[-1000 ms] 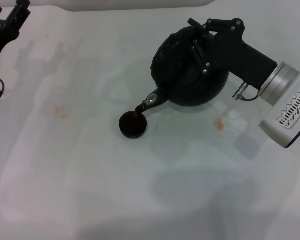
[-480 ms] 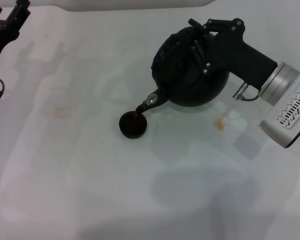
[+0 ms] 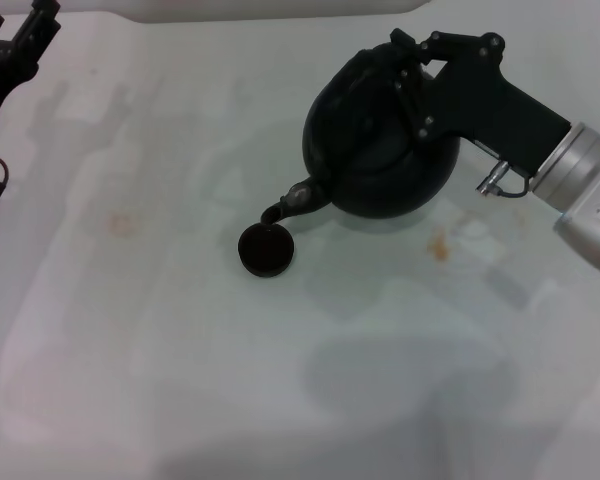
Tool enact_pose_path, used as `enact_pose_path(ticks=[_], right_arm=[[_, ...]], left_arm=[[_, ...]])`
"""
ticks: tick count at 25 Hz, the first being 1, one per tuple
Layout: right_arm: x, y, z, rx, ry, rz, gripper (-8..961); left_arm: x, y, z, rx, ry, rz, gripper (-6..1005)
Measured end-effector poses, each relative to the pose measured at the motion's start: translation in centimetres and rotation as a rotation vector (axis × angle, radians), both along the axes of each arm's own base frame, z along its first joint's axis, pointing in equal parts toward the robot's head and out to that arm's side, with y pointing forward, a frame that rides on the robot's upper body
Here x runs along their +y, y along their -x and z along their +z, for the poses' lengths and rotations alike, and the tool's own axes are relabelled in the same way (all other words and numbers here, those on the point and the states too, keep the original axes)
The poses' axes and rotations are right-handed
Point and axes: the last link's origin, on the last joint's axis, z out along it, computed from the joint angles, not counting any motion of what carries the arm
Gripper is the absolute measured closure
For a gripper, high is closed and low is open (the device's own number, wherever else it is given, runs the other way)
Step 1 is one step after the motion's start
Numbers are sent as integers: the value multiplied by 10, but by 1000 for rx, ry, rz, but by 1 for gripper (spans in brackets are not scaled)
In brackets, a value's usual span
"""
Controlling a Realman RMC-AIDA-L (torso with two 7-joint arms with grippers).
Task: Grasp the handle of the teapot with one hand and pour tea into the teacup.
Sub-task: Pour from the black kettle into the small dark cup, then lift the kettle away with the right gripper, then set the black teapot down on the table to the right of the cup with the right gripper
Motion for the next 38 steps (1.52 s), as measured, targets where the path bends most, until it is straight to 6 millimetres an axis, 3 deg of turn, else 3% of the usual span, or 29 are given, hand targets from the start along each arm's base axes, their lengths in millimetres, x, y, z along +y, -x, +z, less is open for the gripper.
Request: enact_pose_path(ticks=[8, 12, 16, 27, 38], right_arm=[[3, -2, 5, 216, 131, -148, 791], [5, -16, 18, 353, 149, -264, 787], [-4, -36, 32, 451, 161, -317, 784], [-35, -79, 35, 434, 145, -452, 773], [-45, -91, 32, 413, 148, -504, 762]], left_arm=[[0, 0, 0, 1, 1, 1, 120], [-1, 2, -1, 2, 5, 7, 120], [-1, 2, -1, 1, 5, 5, 120], [-1, 3, -1, 2, 7, 11, 119], [1, 1, -3, 4, 13, 10, 119]])
